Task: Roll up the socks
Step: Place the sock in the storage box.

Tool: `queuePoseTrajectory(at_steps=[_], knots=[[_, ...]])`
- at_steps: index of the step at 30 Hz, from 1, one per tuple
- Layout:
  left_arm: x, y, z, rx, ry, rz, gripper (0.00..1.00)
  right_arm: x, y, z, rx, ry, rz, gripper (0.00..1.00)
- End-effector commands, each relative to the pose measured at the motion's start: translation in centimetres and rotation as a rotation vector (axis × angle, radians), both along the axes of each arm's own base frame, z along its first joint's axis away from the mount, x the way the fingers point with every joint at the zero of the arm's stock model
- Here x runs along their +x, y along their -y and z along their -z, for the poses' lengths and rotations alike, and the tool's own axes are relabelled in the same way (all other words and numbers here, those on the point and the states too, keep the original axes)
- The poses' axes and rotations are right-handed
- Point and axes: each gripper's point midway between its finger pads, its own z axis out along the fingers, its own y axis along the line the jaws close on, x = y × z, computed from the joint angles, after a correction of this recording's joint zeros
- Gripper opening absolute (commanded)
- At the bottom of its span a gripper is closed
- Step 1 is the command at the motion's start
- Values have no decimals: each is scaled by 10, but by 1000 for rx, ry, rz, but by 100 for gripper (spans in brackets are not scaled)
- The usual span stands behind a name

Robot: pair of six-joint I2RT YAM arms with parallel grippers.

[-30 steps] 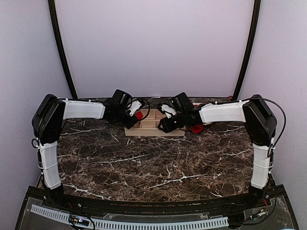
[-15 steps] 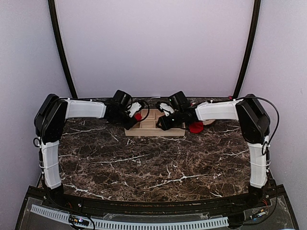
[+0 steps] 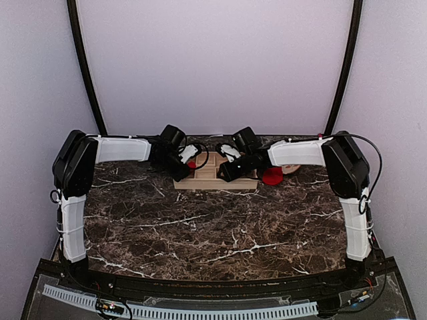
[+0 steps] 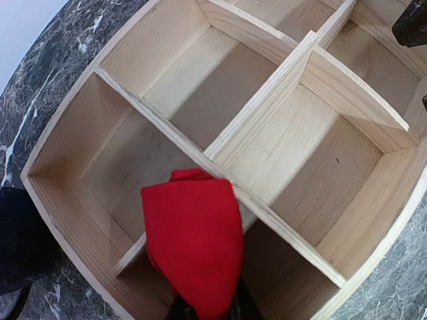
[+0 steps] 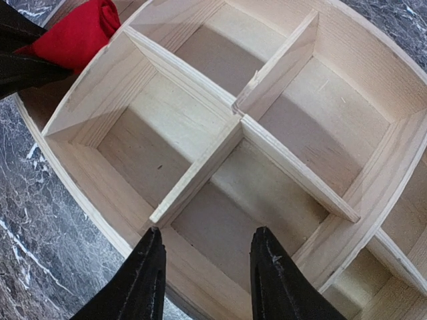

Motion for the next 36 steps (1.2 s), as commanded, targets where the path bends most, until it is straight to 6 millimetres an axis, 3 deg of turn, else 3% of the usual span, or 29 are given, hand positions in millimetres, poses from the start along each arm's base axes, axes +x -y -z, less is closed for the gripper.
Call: queuePoseTrajectory(at_steps=[1, 8, 22, 36], knots=[[-3, -5, 2, 24, -75, -21, 10, 6, 1, 3, -12, -8, -5, 41], [-6, -4, 3, 44, -144, -36, 9, 8, 1, 5, -21, -14, -7, 41], [-31, -11, 13, 90, -308, -41, 9, 8, 1, 5, -23, -17, -7, 42], [-32, 0, 33, 105, -416, 1, 15, 6, 2, 4, -22, -24, -6, 42]])
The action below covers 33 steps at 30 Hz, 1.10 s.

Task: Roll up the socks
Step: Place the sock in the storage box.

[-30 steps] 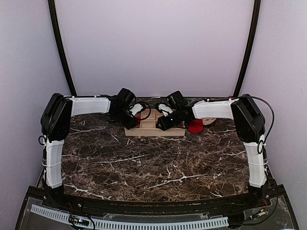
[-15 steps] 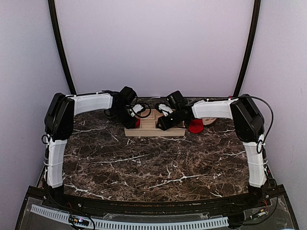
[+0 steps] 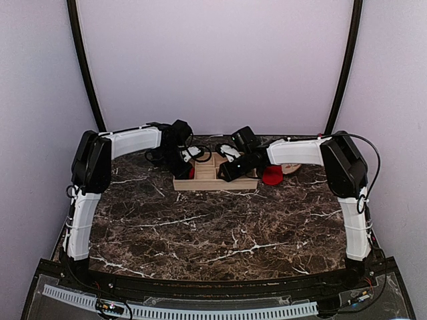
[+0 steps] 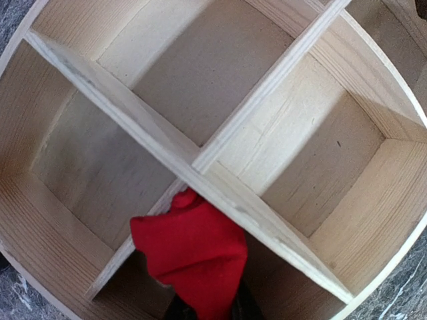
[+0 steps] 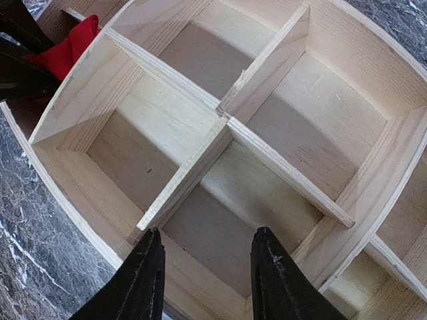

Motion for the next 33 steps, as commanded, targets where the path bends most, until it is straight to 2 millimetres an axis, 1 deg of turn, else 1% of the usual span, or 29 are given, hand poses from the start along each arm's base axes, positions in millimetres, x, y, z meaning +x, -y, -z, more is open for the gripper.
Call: queuePoseTrajectory(at_steps=[1, 3, 6, 8, 11, 13, 14, 16, 20, 21, 27, 31, 33], knots=[[-23, -3, 21, 28, -130, 27, 16, 4, 0, -1, 1, -2, -2, 42], [-25, -3, 25, 28, -150, 26, 21, 4, 0, -1, 1, -2, -2, 42], [-31, -3, 32, 30, -185, 30, 24, 5, -1, -2, -1, 2, -3, 42], [-36, -3, 36, 35, -208, 36, 23, 6, -1, -4, 1, 6, -3, 42], [-40, -7, 43, 53, -234, 28, 20, 6, -2, -5, 5, 7, -3, 42], [-40, -10, 46, 70, -239, 17, 20, 6, -2, -5, 6, 6, -4, 42], [-39, -12, 45, 78, -233, 7, 23, 6, -1, -6, 6, 7, -3, 42], [-32, -17, 40, 105, -202, -23, 33, 4, -1, -5, 5, 5, -5, 42], [-25, -13, 26, 76, -162, -33, 49, 3, 0, -5, 5, 4, -3, 42], [-24, -13, 25, 73, -159, -35, 51, 4, 0, -5, 6, 4, -2, 42], [-21, -14, 15, 74, -138, -49, 54, 3, 0, -6, 10, 4, -4, 42], [-15, -15, 0, 70, -93, -63, 55, 3, -1, -7, 15, 5, -7, 42], [-10, -14, -10, 59, -64, -72, 55, 3, -1, -8, 16, 5, -7, 42]])
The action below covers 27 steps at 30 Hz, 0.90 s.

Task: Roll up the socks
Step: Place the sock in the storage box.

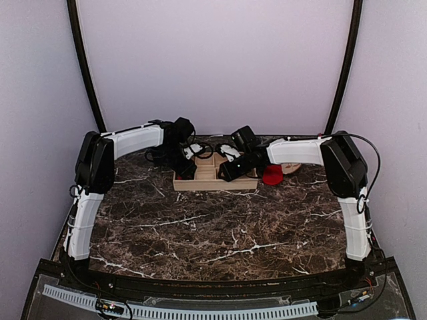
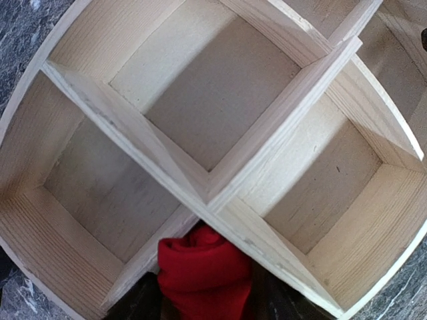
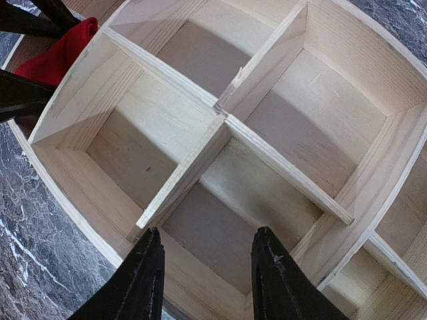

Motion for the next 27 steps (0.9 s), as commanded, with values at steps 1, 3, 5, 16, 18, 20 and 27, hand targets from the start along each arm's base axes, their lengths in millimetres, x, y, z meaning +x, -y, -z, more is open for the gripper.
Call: queuePoseTrajectory(at_steps=[1, 3, 5, 16, 18, 20, 27], knots=[[-18, -16, -11, 49, -50, -44, 55, 4, -2, -7, 23, 13, -8, 42], [-15, -15, -20, 41, -29, -47, 56, 3, -2, -6, 23, 9, -8, 42], [-13, -14, -28, 34, -14, -49, 56, 3, -3, -7, 27, 10, -11, 43], [-2, -11, -66, 2, 66, -61, 60, 5, -5, -11, 34, 13, -13, 43], [0, -11, -71, -3, 80, -63, 61, 5, -5, -11, 35, 13, -14, 43], [2, -11, -75, -9, 92, -67, 61, 5, -5, -12, 35, 15, -12, 43], [7, -9, -87, -34, 142, -82, 56, 5, -5, -12, 35, 17, -12, 43]])
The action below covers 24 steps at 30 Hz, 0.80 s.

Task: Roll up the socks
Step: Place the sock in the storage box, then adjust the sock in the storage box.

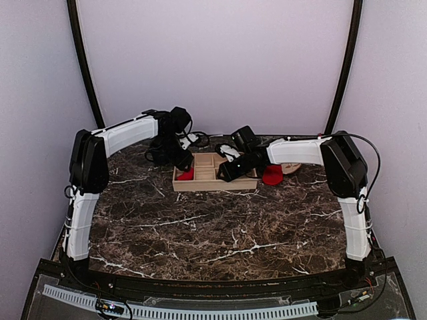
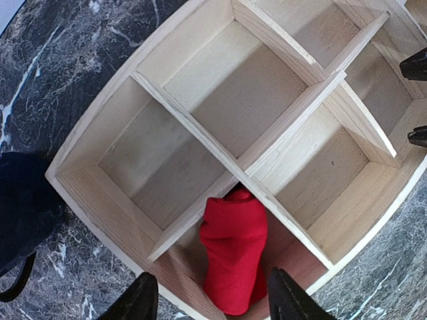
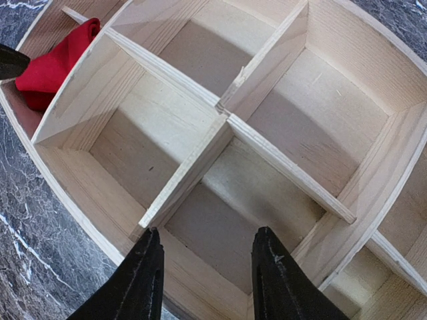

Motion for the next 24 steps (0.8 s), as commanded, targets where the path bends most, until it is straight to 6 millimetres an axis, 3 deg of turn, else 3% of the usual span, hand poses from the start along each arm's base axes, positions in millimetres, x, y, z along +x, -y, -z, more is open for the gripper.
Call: queuePoseTrajectory(at_steps=[1, 3, 5, 11, 24], knots=[[4, 1, -45, -55, 96, -18, 54, 7, -2, -11, 24, 24, 0, 43], [3, 0, -41, -53, 91, -14, 48, 7, -2, -11, 24, 24, -1, 43], [1, -1, -35, -50, 81, -13, 35, 7, -3, -11, 26, 25, -2, 43], [-4, 0, -17, -54, 52, -4, 22, 6, -4, -8, 29, 20, -4, 43], [0, 14, -5, -126, 86, 27, 20, 5, -3, -3, 24, 12, -5, 43]])
